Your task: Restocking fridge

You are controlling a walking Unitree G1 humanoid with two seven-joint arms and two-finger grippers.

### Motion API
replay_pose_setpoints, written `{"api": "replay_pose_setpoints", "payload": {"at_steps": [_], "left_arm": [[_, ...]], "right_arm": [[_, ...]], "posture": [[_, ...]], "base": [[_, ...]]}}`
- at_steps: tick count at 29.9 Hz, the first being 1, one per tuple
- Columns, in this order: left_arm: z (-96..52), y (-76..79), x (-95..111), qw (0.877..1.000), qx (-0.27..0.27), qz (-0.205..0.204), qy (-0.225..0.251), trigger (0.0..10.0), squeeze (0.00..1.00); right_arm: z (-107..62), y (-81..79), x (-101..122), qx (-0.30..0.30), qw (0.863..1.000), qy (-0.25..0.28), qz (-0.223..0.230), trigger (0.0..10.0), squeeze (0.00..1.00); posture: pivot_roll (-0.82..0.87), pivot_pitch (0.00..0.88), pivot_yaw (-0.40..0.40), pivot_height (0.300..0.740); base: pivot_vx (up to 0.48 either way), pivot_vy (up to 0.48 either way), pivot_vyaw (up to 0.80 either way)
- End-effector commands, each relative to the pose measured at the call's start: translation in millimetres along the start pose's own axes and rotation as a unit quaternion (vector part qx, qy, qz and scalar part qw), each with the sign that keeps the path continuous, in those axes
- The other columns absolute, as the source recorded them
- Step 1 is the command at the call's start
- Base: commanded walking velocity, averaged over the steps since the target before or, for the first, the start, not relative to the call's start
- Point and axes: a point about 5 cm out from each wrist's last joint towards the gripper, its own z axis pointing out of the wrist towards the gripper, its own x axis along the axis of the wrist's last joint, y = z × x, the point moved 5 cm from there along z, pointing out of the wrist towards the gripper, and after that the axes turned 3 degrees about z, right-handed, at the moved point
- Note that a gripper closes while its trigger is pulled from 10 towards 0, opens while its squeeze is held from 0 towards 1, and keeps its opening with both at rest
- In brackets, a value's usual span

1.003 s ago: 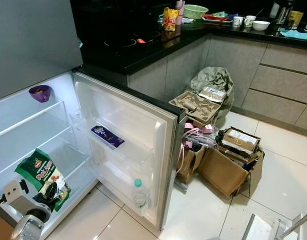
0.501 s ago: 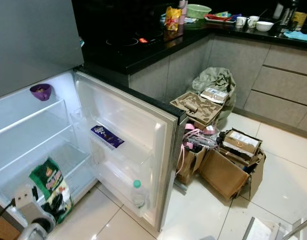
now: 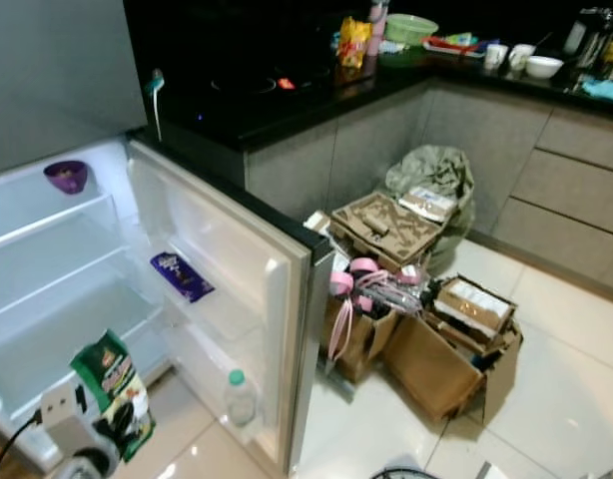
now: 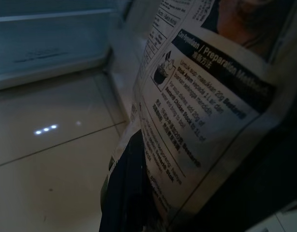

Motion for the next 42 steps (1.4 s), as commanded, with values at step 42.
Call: {"api": "replay_pose_setpoints", "payload": {"at_steps": [42], "left_arm": [[19.5,56.1,112,0.967,-0.114,0.127,0.187,10.0,0.00]], "right_arm": [[-48.3,-93.8,118,0.420,0.875,0.155,-0.183,10.0,0.00]], "posture": [[-0.09,0.067,0.015,0.740]], "base": [[0.000,-0.042,0.22]]}}
